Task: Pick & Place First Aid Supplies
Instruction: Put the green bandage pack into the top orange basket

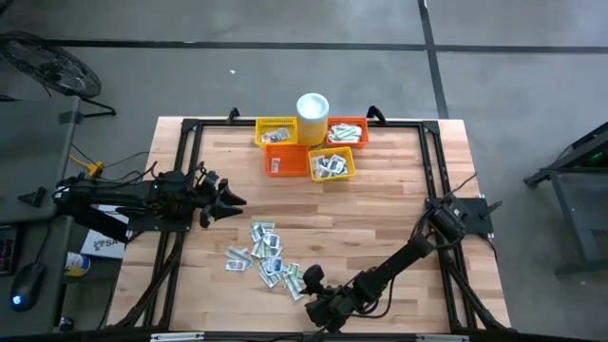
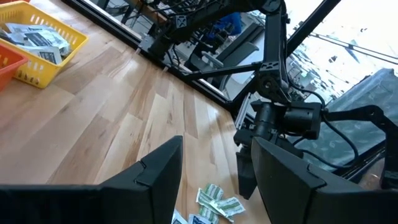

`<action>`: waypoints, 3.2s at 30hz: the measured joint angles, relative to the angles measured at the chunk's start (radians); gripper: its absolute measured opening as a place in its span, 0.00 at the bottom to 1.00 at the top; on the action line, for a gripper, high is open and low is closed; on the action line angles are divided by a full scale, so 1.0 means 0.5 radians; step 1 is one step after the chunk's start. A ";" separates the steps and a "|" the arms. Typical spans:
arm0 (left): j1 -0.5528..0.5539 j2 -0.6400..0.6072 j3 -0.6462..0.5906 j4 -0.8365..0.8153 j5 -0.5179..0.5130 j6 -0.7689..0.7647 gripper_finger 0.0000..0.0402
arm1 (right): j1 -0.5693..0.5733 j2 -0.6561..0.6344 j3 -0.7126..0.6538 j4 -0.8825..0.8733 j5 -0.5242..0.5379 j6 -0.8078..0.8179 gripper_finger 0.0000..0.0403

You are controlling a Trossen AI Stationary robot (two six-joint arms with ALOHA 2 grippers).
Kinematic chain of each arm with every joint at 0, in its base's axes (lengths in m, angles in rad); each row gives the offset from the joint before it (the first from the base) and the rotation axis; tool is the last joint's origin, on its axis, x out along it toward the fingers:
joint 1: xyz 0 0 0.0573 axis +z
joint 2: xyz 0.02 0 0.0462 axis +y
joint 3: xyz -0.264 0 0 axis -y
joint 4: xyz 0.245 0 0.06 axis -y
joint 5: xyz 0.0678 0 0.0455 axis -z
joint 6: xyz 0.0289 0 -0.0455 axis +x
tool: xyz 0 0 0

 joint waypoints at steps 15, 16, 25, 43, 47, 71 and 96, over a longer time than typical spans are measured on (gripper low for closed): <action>-0.001 0.000 0.000 0.000 0.000 0.000 0.48 | -0.001 0.005 0.002 -0.018 0.036 -0.042 0.62; 0.000 0.000 0.000 -0.001 0.000 0.000 0.48 | -0.006 0.005 0.002 -0.014 0.037 -0.046 0.62; -0.001 0.000 0.000 -0.001 0.000 0.000 0.48 | -0.063 0.005 0.002 0.010 0.040 -0.118 0.62; 0.000 0.000 0.000 0.000 0.000 0.000 0.48 | -0.094 0.111 0.131 0.014 -0.102 -0.206 0.62; 0.000 -0.001 0.000 0.000 0.000 0.000 0.48 | -0.094 0.111 0.133 -0.022 -0.101 -0.185 0.62; -0.001 0.000 0.000 0.000 0.000 0.000 0.48 | -0.144 0.112 0.129 -0.192 -0.007 0.279 0.30; -0.001 0.000 0.000 0.000 0.000 0.000 0.48 | -0.141 -0.003 0.117 -0.248 -0.256 0.549 0.00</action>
